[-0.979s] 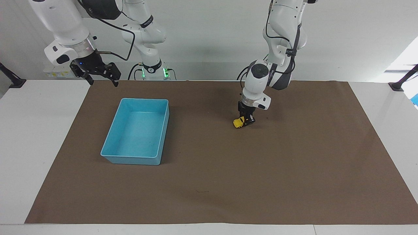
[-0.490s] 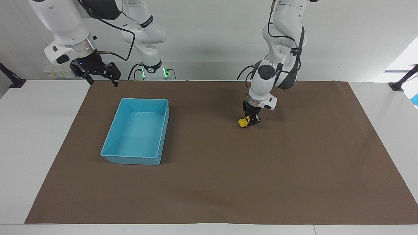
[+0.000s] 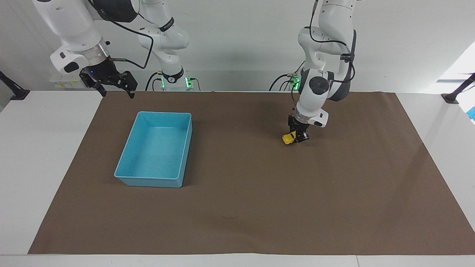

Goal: Wind up and store yellow beetle car
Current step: 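Drag the pressed car backward along the table with the left gripper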

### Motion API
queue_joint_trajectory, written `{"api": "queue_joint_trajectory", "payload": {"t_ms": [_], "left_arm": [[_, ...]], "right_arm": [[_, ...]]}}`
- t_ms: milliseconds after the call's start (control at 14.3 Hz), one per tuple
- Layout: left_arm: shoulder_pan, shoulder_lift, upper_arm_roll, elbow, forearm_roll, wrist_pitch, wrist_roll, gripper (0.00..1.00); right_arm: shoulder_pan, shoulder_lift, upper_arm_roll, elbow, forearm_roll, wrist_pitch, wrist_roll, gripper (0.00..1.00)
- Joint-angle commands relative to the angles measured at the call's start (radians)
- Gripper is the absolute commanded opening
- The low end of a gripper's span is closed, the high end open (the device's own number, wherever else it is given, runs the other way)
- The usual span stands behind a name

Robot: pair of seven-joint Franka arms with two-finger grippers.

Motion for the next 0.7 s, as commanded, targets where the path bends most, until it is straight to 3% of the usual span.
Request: {"api": "queue_joint_trajectory", "payload": {"t_ms": [0,420,559,629], "left_arm": [[0.083,0.035,0.013,-0.015,0.011,0.016,0.073,0.25],[0.129,0.037,0.011,-0.009,0.018,-0.006,0.115,0.28],[0.129,0.038,0.011,-0.004,0.018,-0.018,0.113,0.33],[0.129,0.034,0.013,-0.001,0.018,-0.029,0.113,0.41]], "right_arm": [[-0.005,0.000,0.004,0.003,0.004,-0.007,-0.001,1.00],[-0.005,0.000,0.004,0.003,0.004,-0.007,-0.001,1.00],[-0.005,0.000,0.004,0.003,0.004,-0.007,-0.001,1.00],[-0.005,0.000,0.004,0.003,0.004,-0.007,-0.001,1.00]]}}
